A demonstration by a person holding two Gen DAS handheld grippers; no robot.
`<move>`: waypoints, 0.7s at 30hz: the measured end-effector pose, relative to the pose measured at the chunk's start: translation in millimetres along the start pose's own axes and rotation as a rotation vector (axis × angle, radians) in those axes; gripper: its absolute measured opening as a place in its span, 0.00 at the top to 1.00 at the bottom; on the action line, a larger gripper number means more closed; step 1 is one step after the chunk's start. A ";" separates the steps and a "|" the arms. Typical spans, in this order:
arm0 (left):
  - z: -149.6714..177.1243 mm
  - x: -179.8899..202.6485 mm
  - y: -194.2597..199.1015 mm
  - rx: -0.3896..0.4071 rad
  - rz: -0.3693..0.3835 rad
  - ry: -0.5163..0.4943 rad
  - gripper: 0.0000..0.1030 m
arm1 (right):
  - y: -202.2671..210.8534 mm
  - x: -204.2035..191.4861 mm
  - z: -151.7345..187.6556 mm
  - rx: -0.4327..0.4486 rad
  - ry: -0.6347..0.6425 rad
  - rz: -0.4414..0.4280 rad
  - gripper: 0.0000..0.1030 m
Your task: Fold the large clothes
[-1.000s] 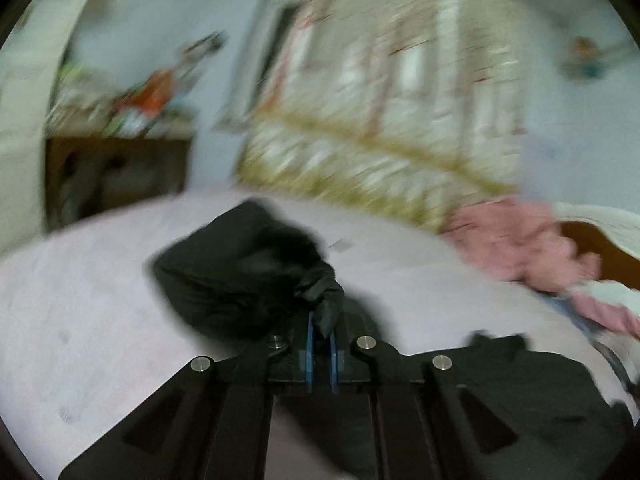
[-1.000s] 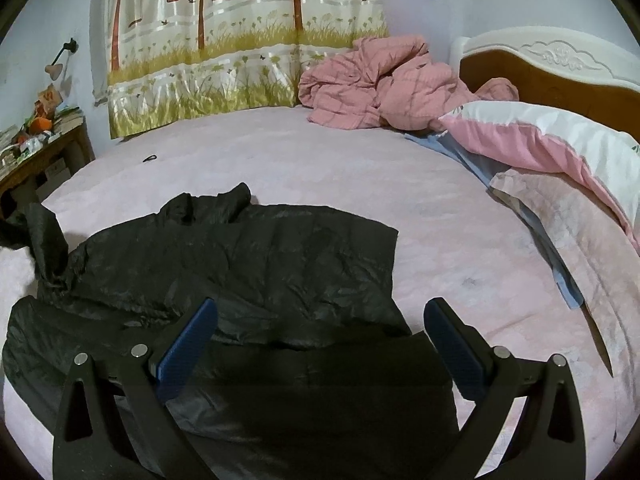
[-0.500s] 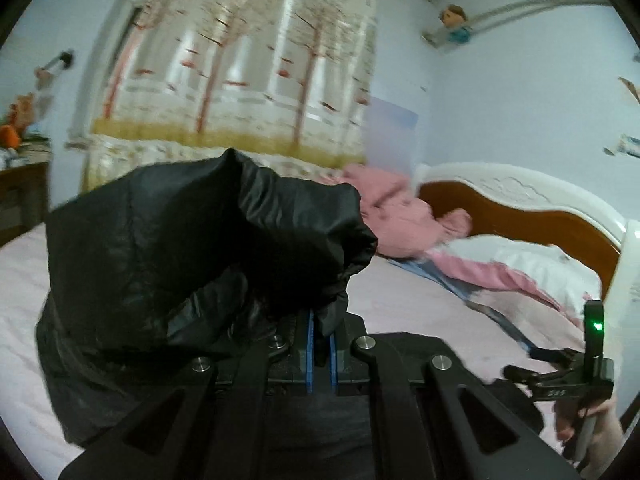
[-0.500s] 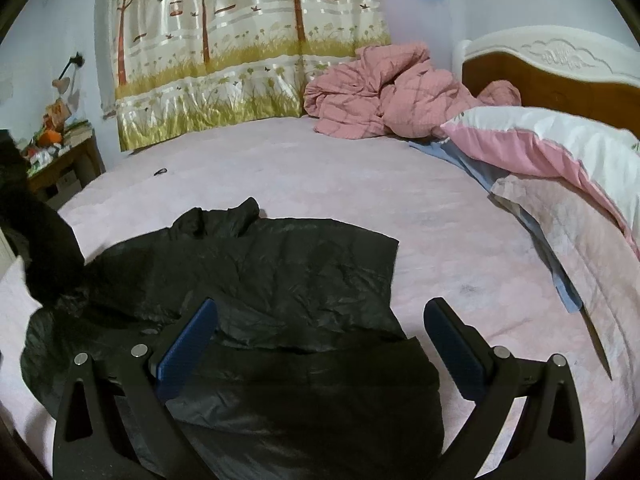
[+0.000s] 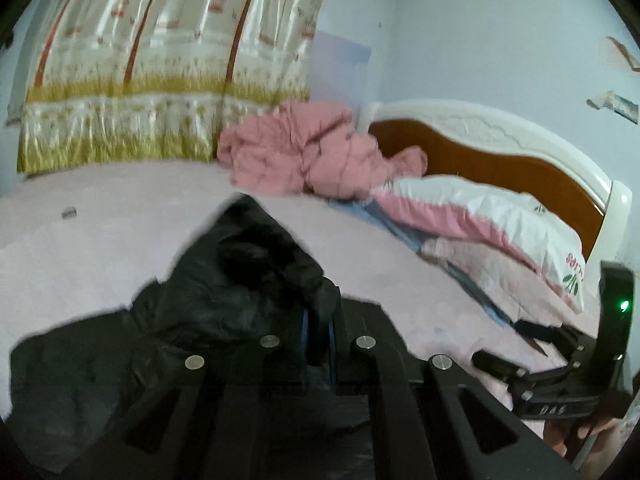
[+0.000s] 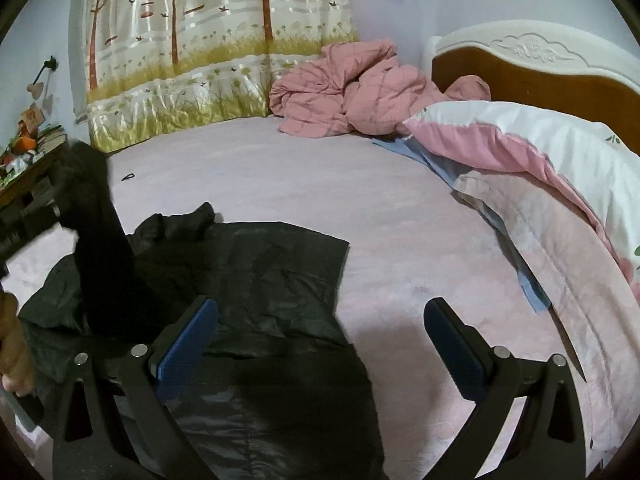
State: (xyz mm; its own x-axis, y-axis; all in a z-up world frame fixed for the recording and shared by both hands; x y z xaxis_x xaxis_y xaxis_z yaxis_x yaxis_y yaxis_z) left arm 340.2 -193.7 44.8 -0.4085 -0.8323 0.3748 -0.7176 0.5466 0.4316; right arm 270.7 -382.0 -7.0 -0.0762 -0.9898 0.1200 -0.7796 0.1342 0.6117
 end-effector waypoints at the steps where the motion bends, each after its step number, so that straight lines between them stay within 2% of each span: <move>1: 7.2 -0.5 -3.0 -0.027 0.010 -0.004 0.88 | -0.8 2.2 1.0 -0.003 0.000 0.005 0.01; 3: 20.1 -4.9 0.1 -0.047 -0.010 -0.047 0.79 | -3.1 4.4 2.7 -0.010 -0.007 0.003 0.01; 4: 25.4 -8.5 5.3 -0.044 -0.030 -0.069 0.63 | -4.4 4.9 3.8 -0.014 -0.015 -0.006 0.01; 5: 29.5 -14.8 13.0 -0.035 -0.063 -0.087 0.39 | -5.7 4.8 4.9 -0.017 -0.022 -0.014 0.01; 6: 32.3 -23.0 22.3 -0.018 -0.108 -0.095 0.32 | -6.8 4.1 5.7 -0.020 -0.033 -0.028 0.01; 8: 33.5 -35.9 42.5 0.014 -0.157 -0.103 0.30 | -8.7 0.9 7.2 -0.024 -0.049 -0.059 0.01; 10: 36.9 -45.8 60.0 0.002 -0.147 -0.092 0.27 | -11.1 -5.6 9.1 -0.031 -0.062 -0.091 0.01; 13: 37.0 -71.2 85.5 0.002 -0.181 -0.052 0.21 | -15.1 -20.8 12.4 -0.044 -0.060 -0.132 0.01; 16: 35.7 -107.6 114.2 0.036 -0.249 -0.021 0.21 | -19.2 -38.1 14.3 -0.052 -0.017 -0.149 0.01; 18: 36.5 -140.9 131.2 0.060 -0.346 -0.017 0.21 | -21.2 -48.3 14.2 -0.050 0.015 -0.155 0.01; 21: 38.0 -213.2 158.3 0.044 -0.536 0.086 0.20 | -27.8 -60.4 11.1 -0.060 0.044 -0.217 0.01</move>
State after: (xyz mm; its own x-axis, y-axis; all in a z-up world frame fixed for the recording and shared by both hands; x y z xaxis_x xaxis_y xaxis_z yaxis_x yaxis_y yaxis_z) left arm 292.2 66.9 2.1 0.0672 -0.9816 0.1786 -0.8361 0.0423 0.5470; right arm 290.1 -326.5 -39.9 0.1175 -0.9930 0.0133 -0.7365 -0.0782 0.6718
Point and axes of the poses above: each gripper's, at about its wrist camera, not at the fingertips, and y roughly against the way its jaws point, x to its right, z to its underside, the point moved 9 cm from there along -y, roughly the way its jaws point, and after that the axes turned 10 degrees about y, right-handed, at the moved point
